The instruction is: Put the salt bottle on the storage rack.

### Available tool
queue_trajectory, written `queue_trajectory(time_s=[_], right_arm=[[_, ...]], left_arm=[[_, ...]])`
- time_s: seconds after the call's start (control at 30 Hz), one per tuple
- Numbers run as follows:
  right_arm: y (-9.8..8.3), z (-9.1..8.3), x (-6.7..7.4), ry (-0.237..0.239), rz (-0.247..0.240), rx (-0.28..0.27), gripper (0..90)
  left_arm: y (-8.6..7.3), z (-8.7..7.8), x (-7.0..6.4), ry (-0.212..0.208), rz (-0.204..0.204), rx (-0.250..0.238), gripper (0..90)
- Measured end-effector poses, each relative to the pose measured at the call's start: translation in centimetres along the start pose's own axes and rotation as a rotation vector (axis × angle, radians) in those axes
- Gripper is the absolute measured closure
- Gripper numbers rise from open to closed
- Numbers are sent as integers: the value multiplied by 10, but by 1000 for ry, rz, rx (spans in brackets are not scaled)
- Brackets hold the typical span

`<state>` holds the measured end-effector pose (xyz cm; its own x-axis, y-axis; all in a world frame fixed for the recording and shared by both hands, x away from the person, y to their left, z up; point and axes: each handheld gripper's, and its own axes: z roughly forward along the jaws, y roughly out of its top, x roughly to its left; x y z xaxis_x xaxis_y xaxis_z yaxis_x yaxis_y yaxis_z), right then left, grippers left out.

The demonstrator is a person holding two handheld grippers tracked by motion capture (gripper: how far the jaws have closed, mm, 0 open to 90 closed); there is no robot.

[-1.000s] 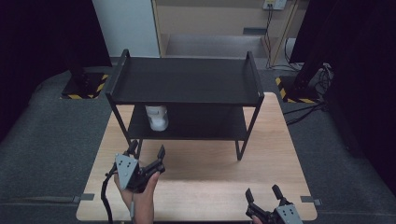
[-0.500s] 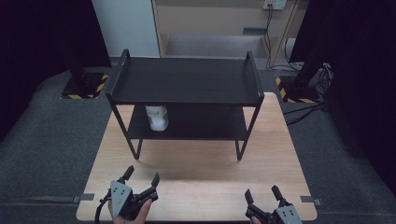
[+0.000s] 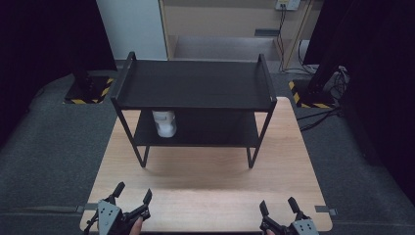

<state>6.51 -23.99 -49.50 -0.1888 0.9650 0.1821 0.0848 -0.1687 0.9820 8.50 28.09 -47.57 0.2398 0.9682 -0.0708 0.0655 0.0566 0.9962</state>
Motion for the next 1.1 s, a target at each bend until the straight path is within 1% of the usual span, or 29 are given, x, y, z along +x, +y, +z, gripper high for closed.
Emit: queue_trajectory(time_s=[0.1,0.27,0.4,0.57,0.73,0.93,1.1], right_arm=[[0,-1,0,-3,-1,1,34],[0,-2,0,-8,-1,0,34],[0,-3,0,-10,-2,0,34],[-1,-1,0,-10,1,6,35],[-2,-2,0,-10,0,5,35],[-2,-2,-1,-15,0,6,35],[-2,-2,-1,-15,0,9,36]], left_arm=[[-1,-1,0,15,10,-3,54],[2,-2,1,23,29,0,39],[5,-3,4,29,14,-1,29],[4,-4,4,33,-5,3,24],[3,-5,4,41,5,7,15],[4,-6,6,48,-4,10,10],[4,-5,6,41,-5,12,9]])
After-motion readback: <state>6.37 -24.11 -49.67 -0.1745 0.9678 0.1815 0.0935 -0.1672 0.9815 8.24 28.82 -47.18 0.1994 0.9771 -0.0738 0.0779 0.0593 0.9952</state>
